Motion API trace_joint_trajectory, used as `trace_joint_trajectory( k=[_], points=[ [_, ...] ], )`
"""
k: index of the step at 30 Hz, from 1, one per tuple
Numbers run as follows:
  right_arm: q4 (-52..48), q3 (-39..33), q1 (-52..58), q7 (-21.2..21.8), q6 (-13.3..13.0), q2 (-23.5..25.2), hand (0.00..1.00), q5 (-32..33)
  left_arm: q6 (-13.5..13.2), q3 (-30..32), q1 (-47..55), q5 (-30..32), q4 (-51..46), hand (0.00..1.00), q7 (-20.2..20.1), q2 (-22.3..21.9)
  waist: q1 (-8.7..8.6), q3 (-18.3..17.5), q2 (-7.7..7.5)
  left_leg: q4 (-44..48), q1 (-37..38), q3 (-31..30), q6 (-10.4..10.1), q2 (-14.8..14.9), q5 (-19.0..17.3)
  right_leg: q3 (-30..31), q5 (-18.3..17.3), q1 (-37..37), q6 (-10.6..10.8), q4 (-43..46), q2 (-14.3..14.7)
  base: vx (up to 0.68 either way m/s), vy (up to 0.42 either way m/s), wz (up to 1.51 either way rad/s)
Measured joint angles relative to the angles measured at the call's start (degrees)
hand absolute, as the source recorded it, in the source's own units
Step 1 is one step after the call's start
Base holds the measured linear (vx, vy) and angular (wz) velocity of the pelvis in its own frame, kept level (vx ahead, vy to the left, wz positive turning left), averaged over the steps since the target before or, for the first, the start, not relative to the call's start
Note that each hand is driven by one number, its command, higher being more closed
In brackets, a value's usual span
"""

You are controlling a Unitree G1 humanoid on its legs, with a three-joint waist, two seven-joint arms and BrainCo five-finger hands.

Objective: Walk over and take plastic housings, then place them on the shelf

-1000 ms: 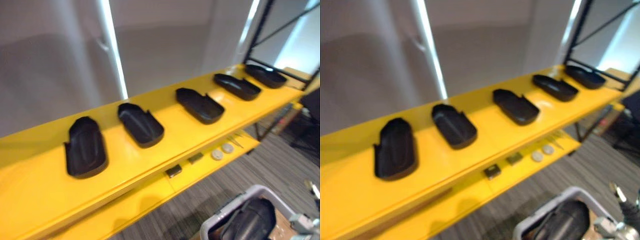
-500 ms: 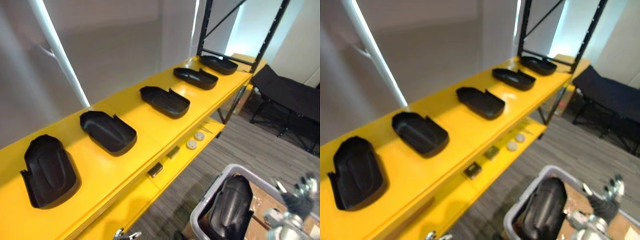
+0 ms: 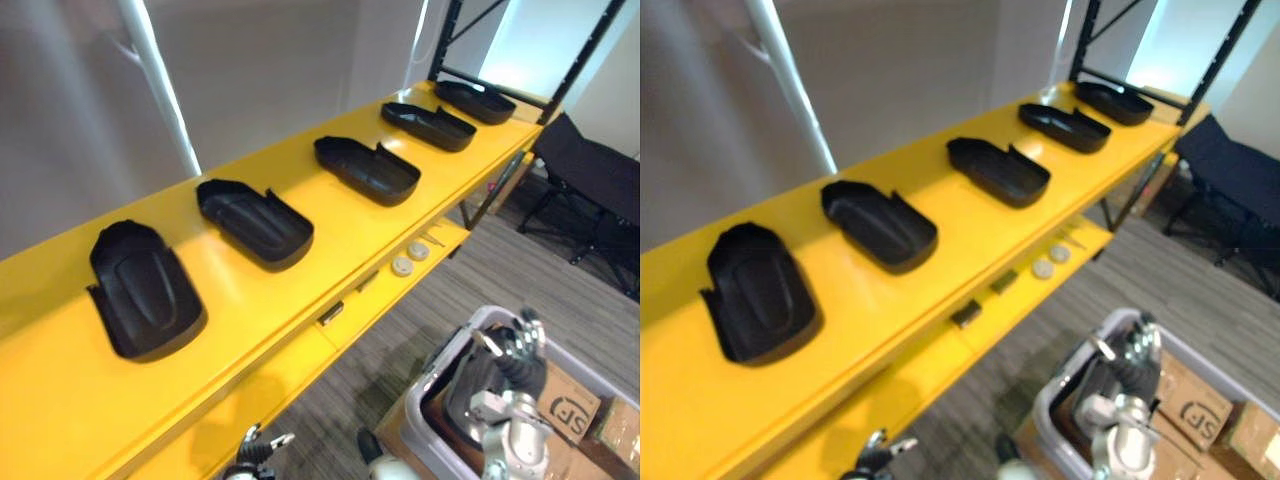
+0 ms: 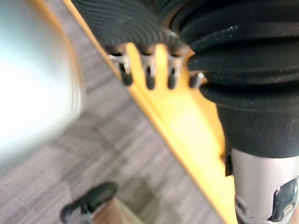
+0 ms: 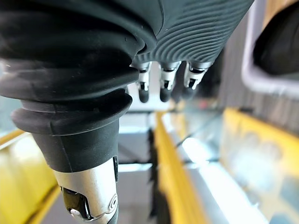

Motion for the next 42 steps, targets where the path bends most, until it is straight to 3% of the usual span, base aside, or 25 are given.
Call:
trace_joint_trajectory(
  k=[1, 2, 5, 7, 9, 11, 14, 16, 17, 19, 20, 22, 25, 26, 28, 30, 33, 37, 40, 42],
  points=[
    [-1.16, 1.06, 0.5, 0.07, 0.01, -0.11, 0.0, 0.01, 0.02, -0.02, -0.29, 0.44, -0.06, 0.0, 0.01, 0.0, 0.37, 0.03, -0.17, 0.46, -0.54, 0.7, 0.6, 0.08, -0.28, -1.22, 1.1, -0.16, -1.44, -1.3, -0.52, -0.31, 0.118, -0.64],
    [-2.93, 2.82, 1.54, 0.55, -0.01, -0.3, 0.0, 0.48, 0.27, 0.04, -0.78, 0.96, -0.07, 0.0, 0.11, 0.11, 0.74, 0.12, 0.0, 0.21, -1.78, 1.99, 2.29, 0.29, 0.1, -7.17, 1.33, -1.1, -4.64, -2.34, -1.84, -0.28, 0.101, -0.42],
    [-3.41, 5.58, 5.02, 1.4, 0.6, 0.03, 0.0, 0.64, 1.31, 0.16, -0.92, 3.01, -0.06, 0.0, 0.56, 0.25, 1.3, -0.24, -0.49, -4.74, -1.53, 5.04, 2.84, 1.69, 4.22, -18.56, -0.51, -1.22, -5.56, 4.41, -2.93, -0.12, 0.049, -0.44],
    [-3.25, 7.35, 4.8, 2.48, 1.01, 0.0, 0.0, 0.47, 1.6, 0.34, -0.77, 3.13, 0.13, 0.0, 0.55, 1.58, 1.44, -1.42, -1.8, -12.94, -0.41, 8.26, 2.12, 1.39, 9.84, -20.26, -5.39, -0.11, -4.53, 9.34, -3.2, 0.04, -0.005, -0.69],
    [-1.39, 7.31, 3.67, 2.6, 0.96, -0.11, 0.0, 0.42, 1.62, 0.14, -0.47, 3.16, 1.43, 0.0, 0.49, 3.24, 1.41, -2.21, -3.16, -17.04, 0.32, 10.59, 1.6, 0.82, 12.41, -20.35, -9.33, 2.65, -3.51, 9.59, -4.31, 0.01, -0.112, -0.5],
    [1.69, 7.1, 1.88, 2.51, 0.97, -0.25, 0.0, 0.42, 1.82, 0.3, -0.31, 3.28, 1.91, 0.0, 0.47, 4.82, 1.45, -3.0, -4.46, -17.28, 0.5, 12.41, 0.6, 0.67, 13.05, -20.4, -10.52, 3.99, -2.46, 7.2, -5.01, 0.0, -0.173, -0.59],
    [4.96, 6.05, -0.09, 2.74, 0.98, -0.32, 0.0, 0.5, 1.97, 3.43, -0.11, 5.1, 3.92, 0.0, 0.44, 4.79, 1.96, -3.65, -2.9, -20.7, 1.79, 16.14, -0.97, 1.16, 15.02, -20.1, -8.29, 3.87, -2.79, 1.29, -3.96, 0.0, -0.147, -0.78],
    [6.9, 6.02, -0.76, 2.9, 0.98, -0.31, 0.0, 0.44, 2.01, 4.99, 0.38, 5.29, 3.98, 0.0, 0.35, 4.64, 2.67, -3.96, -1.81, -22.37, 2.46, 19.15, -1.52, 2.59, 15.99, -19.91, -4.15, 3.72, -2.87, -3.21, -2.47, -0.03, -0.099, -0.84],
    [7.58, 6.18, -0.93, 3.06, 0.98, -0.3, 0.0, 0.37, 2.0, 5.64, 0.58, 5.3, 3.96, 0.0, 0.35, 4.68, 2.88, -4.01, -1.84, -22.77, 2.57, 21.16, -1.72, 3.43, 16.2, -20.02, -2.31, 3.65, -2.65, -6.29, -2.02, -0.1, -0.113, -0.98],
    [7.82, 6.44, -1.04, 3.73, 1.0, -0.35, 0.0, -0.16, 2.02, 5.61, 1.04, 5.29, 3.89, 0.0, 0.25, 5.43, 3.01, -3.75, -2.58, -23.19, 3.48, 24.82, -1.92, 3.61, 16.48, -22.9, -4.58, 2.31, -3.84, -6.67, -3.31, -0.11, -0.1, -0.86],
    [7.83, 6.19, -1.06, 3.81, 1.01, -0.37, 0.0, -0.19, 2.23, 5.57, 1.52, 5.26, 4.04, 0.0, 0.2, 5.93, 2.78, -3.33, -2.46, -22.93, 4.87, 26.1, -2.2, 3.9, 16.64, -26.18, -3.57, 1.64, -3.79, -5.12, -4.17, -0.06, -0.056, -0.56],
    [7.82, 5.99, 0.79, 3.67, 1.0, -1.55, 0.0, -0.21, 2.32, 5.55, 2.15, 5.06, 3.98, 0.0, -0.05, 5.66, 2.6, -3.22, -1.44, -22.61, 5.92, 24.54, -2.45, 4.89, 16.79, -25.65, -3.27, 2.38, -4.51, -4.35, -2.64, 0.0, -0.152, -0.45],
    [7.82, 5.99, 1.65, 3.62, 1.0, -2.78, 0.0, -0.51, 2.03, 5.11, 1.84, 5.44, 3.49, 0.0, 0.02, 5.24, 2.48, -2.23, -1.3, -21.92, 4.92, 22.59, -2.51, 5.24, 16.82, -24.86, -3.1, 1.43, -5.39, -4.31, -1.49, -0.04, -0.125, -0.21],
    [7.81, 5.95, 1.63, 3.61, 1.0, -2.93, 0.0, -0.75, 2.0, 4.95, 1.68, 5.45, 3.23, 0.0, 0.02, 5.3, 2.45, -2.05, -1.43, -21.49, 3.9, 19.95, -2.5, 5.01, 16.81, -24.87, -3.24, 0.86, -5.7, -4.34, -1.43, -0.09, -0.102, -0.05],
    [7.81, 4.39, 0.87, 2.47, 1.0, -3.51, 0.0, -1.1, 1.75, 3.15, 0.47, 3.44, 1.49, 0.0, 0.46, 5.27, 2.54, -0.07, -1.41, -21.71, 1.4, 6.51, -2.54, 2.99, 16.72, -25.18, -2.48, 0.38, -5.7, -5.32, -1.41, -0.1, -0.029, 0.1],
    [7.79, 2.36, 0.12, 1.57, 1.0, -3.42, 0.0, -1.1, 1.45, -0.19, -0.42, 2.3, 0.75, 0.0, 0.48, 4.96, 2.48, 1.1, -0.98, -23.62, 0.76, 3.27, -3.67, 1.74, 16.46, -26.33, -1.44, 0.33, -5.64, -7.46, -2.05, -0.11, 0.077, 0.24],
    [7.84, 0.07, -1.38, -0.38, 1.08, -3.32, 0.0, -1.1, 0.99, -4.67, -0.74, 2.02, -1.07, 0.0, 0.47, 4.58, 3.2, 1.4, -1.36, -25.33, 0.14, 3.98, -3.95, -0.36, 17.35, -26.01, 2.28, 0.92, -4.56, -11.59, -4.17, -0.03, 0.1, 0.04],
    [12.11, -3.14, -6.55, -2.96, 1.1, -3.45, 0.0, 0.03, -0.04, -8.81, -0.94, 2.07, -1.12, 0.0, 0.45, 4.58, 3.37, 2.04, -0.29, -25.23, -0.16, 4.25, -3.24, -2.24, 16.9, -25.08, 3.44, 0.83, -3.43, -12.58, -5.64, 0.0, 0.069, -0.03],
    [21.55, -8.2, -14.86, -6.93, 1.58, -5.34, 0.0, 1.36, -0.16, -10.68, -2.29, 1.94, -1.28, 0.0, 0.53, 4.57, 4.22, 4.09, 0.72, -23.92, -1.32, 3.34, -2.31, -3.23, 16.36, -25.27, 3.89, 0.74, -2.85, -12.63, -6.58, -0.02, 0.053, 0.13],
    [28.76, -10.8, -23.16, -11.59, 2.34, -9.36, 0.0, 2.74, -0.2, -11.06, -3.68, -0.23, -1.63, 0.0, 0.76, 4.56, 4.29, 7.05, 1.75, -20.96, -3.9, 1.14, -1.36, -3.95, 15.43, -26.47, 4.34, 0.54, -2.2, -12.61, -7.3, -0.09, 0.053, 0.3]
  ],
)
